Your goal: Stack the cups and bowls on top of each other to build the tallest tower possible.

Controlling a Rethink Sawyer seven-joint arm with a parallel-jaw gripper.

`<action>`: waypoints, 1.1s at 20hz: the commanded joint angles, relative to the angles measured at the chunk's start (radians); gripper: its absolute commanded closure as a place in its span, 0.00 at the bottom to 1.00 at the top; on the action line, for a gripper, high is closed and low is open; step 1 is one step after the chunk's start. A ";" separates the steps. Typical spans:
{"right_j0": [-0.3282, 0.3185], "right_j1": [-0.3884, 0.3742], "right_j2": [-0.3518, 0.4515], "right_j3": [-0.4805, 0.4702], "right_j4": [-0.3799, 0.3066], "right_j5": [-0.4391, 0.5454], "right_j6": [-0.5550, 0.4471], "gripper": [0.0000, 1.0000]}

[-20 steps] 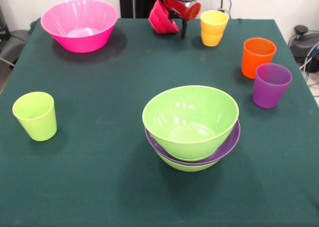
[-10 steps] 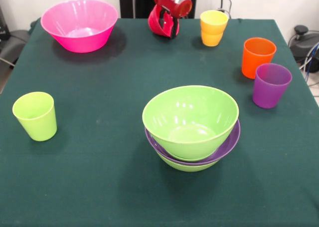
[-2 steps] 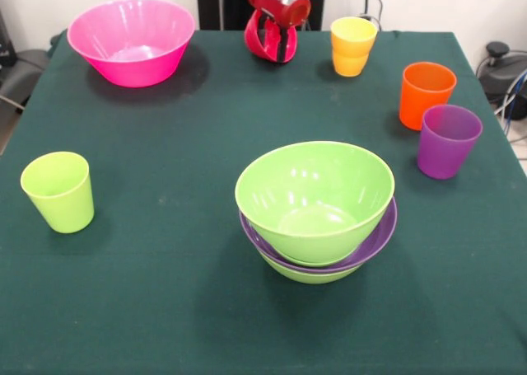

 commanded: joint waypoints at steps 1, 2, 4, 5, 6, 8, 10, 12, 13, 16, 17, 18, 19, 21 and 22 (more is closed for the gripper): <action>-0.008 0.044 0.092 -0.087 -0.037 0.073 0.088 0.00; -0.008 0.045 0.092 -0.087 -0.037 0.073 0.089 0.00; -0.007 0.045 0.092 -0.087 -0.039 0.074 0.090 0.00; -0.007 0.046 0.091 -0.087 -0.039 0.073 0.090 0.00; -0.006 0.046 0.091 -0.088 -0.040 0.073 0.091 0.00; -0.008 0.053 0.089 -0.091 -0.043 0.071 0.091 0.00; -0.008 0.053 0.088 -0.091 -0.044 0.071 0.092 0.00; -0.006 0.053 0.085 -0.091 -0.042 0.070 0.094 0.00; -0.005 0.052 0.084 -0.091 -0.041 0.071 0.095 0.00; -0.003 0.062 0.078 -0.099 -0.035 0.065 0.097 0.00; -0.005 0.073 0.077 -0.104 -0.033 0.059 0.100 0.00; -0.008 0.083 0.076 -0.109 -0.031 0.052 0.104 0.00; -0.010 0.087 0.076 -0.111 -0.028 0.048 0.108 0.00; -0.021 0.098 0.083 -0.112 -0.023 0.034 0.125 0.00; -0.023 0.100 0.084 -0.110 -0.017 0.030 0.134 0.00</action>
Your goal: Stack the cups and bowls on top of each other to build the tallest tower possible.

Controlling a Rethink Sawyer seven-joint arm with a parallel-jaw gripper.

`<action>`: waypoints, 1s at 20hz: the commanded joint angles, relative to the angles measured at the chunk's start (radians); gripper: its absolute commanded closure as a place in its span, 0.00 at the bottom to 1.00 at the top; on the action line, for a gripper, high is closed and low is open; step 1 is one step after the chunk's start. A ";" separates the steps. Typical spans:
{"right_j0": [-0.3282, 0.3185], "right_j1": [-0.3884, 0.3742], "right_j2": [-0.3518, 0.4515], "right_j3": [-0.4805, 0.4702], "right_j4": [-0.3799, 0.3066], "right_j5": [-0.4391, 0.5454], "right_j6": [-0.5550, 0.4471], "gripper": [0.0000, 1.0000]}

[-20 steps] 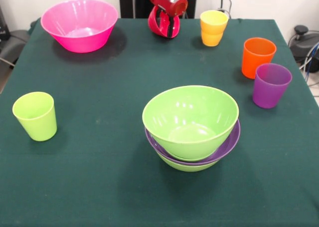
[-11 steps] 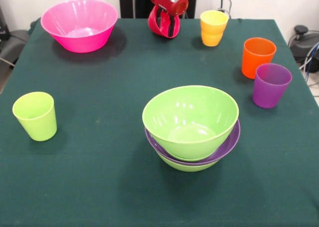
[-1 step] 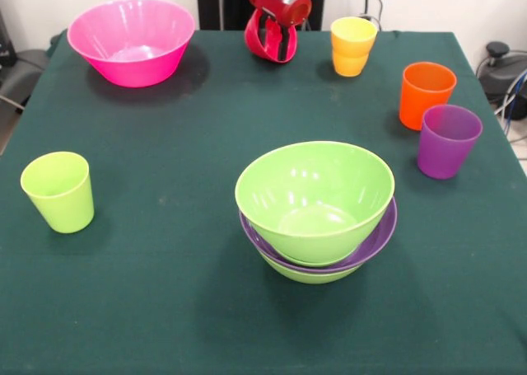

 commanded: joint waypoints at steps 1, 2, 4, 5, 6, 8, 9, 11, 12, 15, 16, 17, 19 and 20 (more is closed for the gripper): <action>-0.023 0.091 0.086 -0.108 0.006 0.026 0.143 0.00; -0.025 0.088 0.087 -0.102 0.017 0.022 0.159 0.00; -0.026 0.083 0.085 -0.095 0.038 0.008 0.185 0.00; -0.029 0.081 0.086 -0.095 0.040 0.008 0.187 0.00; -0.031 0.080 0.086 -0.095 0.042 0.008 0.189 0.00; -0.038 0.073 0.086 -0.095 0.043 0.009 0.190 0.00; -0.045 0.070 0.091 -0.093 0.037 0.007 0.191 0.00; -0.055 0.057 0.099 -0.085 0.034 0.009 0.194 0.00; -0.059 0.050 0.104 -0.081 0.032 0.010 0.196 0.00; -0.068 0.020 0.112 -0.065 0.035 0.018 0.202 0.00; -0.069 0.008 0.111 -0.063 0.035 0.031 0.195 0.00; -0.071 -0.004 0.110 -0.060 0.036 0.043 0.188 0.00; -0.072 -0.020 0.104 -0.062 0.035 0.065 0.171 0.00; -0.073 -0.024 0.102 -0.064 0.033 0.072 0.164 0.00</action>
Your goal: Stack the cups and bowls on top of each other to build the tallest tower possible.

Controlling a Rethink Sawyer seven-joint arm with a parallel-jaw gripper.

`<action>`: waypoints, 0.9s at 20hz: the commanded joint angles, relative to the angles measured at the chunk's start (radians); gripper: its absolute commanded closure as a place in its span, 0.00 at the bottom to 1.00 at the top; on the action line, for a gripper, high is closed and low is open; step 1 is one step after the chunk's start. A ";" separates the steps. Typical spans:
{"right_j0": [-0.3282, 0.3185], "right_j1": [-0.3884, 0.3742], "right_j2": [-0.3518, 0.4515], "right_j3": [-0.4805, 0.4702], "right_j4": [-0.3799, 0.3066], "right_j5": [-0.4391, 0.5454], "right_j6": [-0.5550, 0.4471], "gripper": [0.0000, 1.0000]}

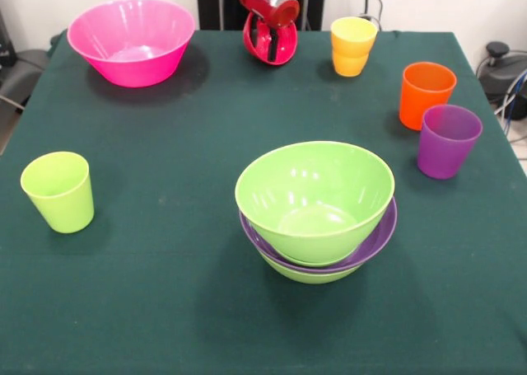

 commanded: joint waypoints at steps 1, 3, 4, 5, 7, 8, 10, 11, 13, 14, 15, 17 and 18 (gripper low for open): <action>-0.012 -0.038 0.095 -0.066 0.032 0.075 0.160 0.00; -0.011 -0.036 0.092 -0.069 0.033 0.075 0.158 0.00; -0.011 -0.035 0.092 -0.070 0.032 0.075 0.158 0.00; -0.011 -0.035 0.091 -0.070 0.033 0.073 0.158 0.00; -0.012 -0.033 0.089 -0.076 0.030 0.075 0.152 0.00; -0.013 -0.031 0.088 -0.080 0.028 0.075 0.148 0.00; -0.007 -0.030 0.080 -0.086 0.028 0.075 0.141 0.00; -0.008 -0.028 0.080 -0.088 0.026 0.073 0.139 0.00; -0.011 -0.023 0.082 -0.092 0.019 0.069 0.135 0.00; -0.011 -0.021 0.082 -0.094 0.018 0.065 0.134 0.00; -0.008 -0.020 0.080 -0.096 0.017 0.063 0.132 0.00; 0.002 -0.031 0.074 -0.095 0.025 0.073 0.130 0.00; 0.004 -0.037 0.074 -0.094 0.027 0.079 0.128 0.00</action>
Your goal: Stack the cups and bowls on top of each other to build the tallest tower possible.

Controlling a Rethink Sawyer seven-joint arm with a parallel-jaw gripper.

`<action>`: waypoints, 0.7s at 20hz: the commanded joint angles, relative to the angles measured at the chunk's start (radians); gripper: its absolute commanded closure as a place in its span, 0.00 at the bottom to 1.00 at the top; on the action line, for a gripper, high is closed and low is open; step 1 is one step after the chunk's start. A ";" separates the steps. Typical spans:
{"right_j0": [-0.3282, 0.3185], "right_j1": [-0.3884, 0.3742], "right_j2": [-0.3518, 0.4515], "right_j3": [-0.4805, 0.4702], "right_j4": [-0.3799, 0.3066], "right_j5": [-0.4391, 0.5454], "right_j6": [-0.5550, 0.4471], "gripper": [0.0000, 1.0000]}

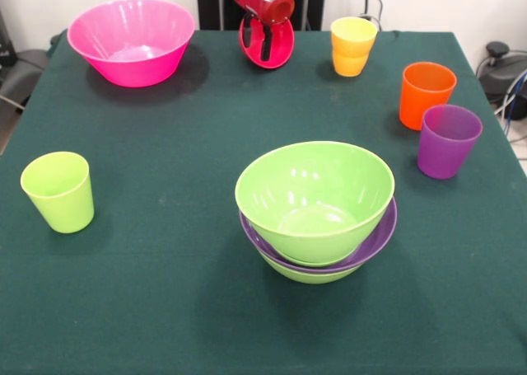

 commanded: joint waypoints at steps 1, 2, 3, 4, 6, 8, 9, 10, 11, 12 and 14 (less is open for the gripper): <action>0.007 0.014 0.076 -0.094 0.025 0.081 0.127 0.00; 0.005 0.012 0.078 -0.093 0.024 0.082 0.127 0.00; 0.004 0.013 0.078 -0.094 0.021 0.082 0.124 0.00; 0.004 0.011 0.076 -0.095 0.019 0.083 0.121 0.00; 0.002 0.014 0.075 -0.100 0.012 0.084 0.112 0.00; 0.000 0.017 0.076 -0.105 0.007 0.085 0.107 0.00; -0.001 0.020 0.078 -0.106 0.006 0.084 0.106 0.00; -0.001 0.021 0.078 -0.107 0.006 0.084 0.106 0.00; -0.001 0.021 0.079 -0.107 0.007 0.084 0.107 0.00; 0.002 0.019 0.079 -0.104 0.008 0.084 0.109 0.00; 0.005 0.017 0.079 -0.104 0.011 0.087 0.108 0.00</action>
